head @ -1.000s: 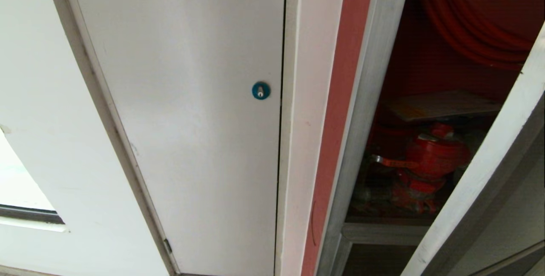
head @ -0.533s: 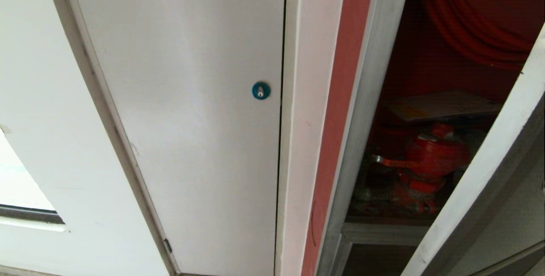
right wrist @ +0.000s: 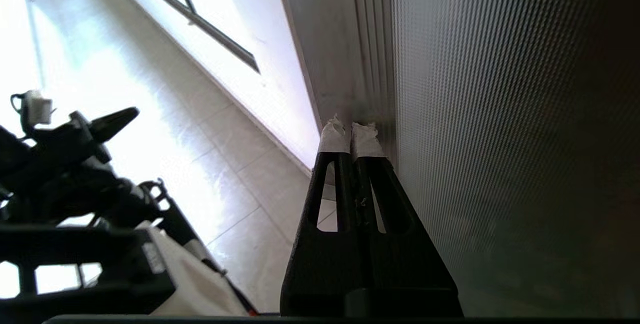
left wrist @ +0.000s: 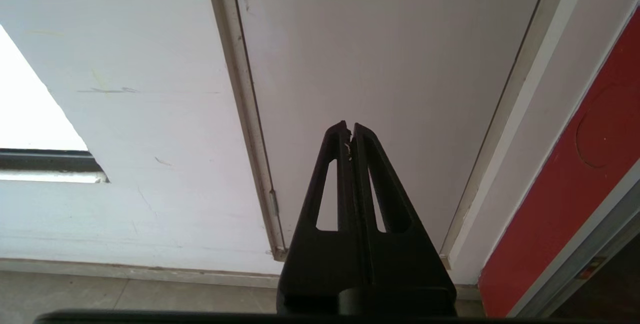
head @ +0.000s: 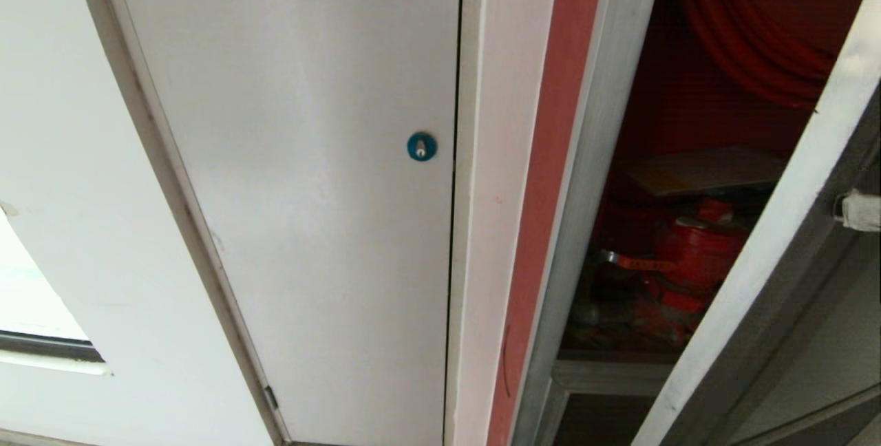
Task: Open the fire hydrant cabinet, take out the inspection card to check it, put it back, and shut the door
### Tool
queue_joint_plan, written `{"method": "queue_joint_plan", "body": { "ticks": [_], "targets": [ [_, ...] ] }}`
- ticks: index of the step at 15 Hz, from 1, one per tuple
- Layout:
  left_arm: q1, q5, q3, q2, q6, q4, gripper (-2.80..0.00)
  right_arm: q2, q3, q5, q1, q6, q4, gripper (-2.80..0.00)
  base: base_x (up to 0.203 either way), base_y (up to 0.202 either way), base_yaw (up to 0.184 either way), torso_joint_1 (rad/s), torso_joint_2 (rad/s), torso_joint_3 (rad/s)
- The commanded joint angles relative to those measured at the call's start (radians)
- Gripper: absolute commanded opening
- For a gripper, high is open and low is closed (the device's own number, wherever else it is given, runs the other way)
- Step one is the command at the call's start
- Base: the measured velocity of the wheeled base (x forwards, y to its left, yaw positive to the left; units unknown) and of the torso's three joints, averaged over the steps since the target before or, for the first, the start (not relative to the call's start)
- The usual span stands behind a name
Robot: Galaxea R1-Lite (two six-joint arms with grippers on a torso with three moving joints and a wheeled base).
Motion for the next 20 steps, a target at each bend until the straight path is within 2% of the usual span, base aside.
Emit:
{"method": "queue_joint_plan", "body": {
  "ticks": [1,7,12,20],
  "targets": [
    [0.000,0.000,0.000,0.001,0.000,0.000,-2.80,0.061,-0.021,-0.004,0.001,0.000,-0.017,-2.80,0.000,0.000,0.000,0.000,0.00,0.000],
    [0.000,0.000,0.000,0.001,0.000,0.000,-2.80,0.226,-0.080,-0.073,0.011,0.006,-0.083,-2.80,0.000,0.000,0.000,0.000,0.00,0.000],
    [0.000,0.000,0.000,0.001,0.000,0.000,-2.80,0.364,-0.097,-0.173,0.039,0.010,-0.269,-2.80,0.000,0.000,0.000,0.000,0.00,0.000],
    [0.000,0.000,0.000,0.001,0.000,0.000,-2.80,0.482,-0.202,-0.264,0.053,0.009,-0.303,-2.80,0.000,0.000,0.000,0.000,0.00,0.000]
  ]
}}
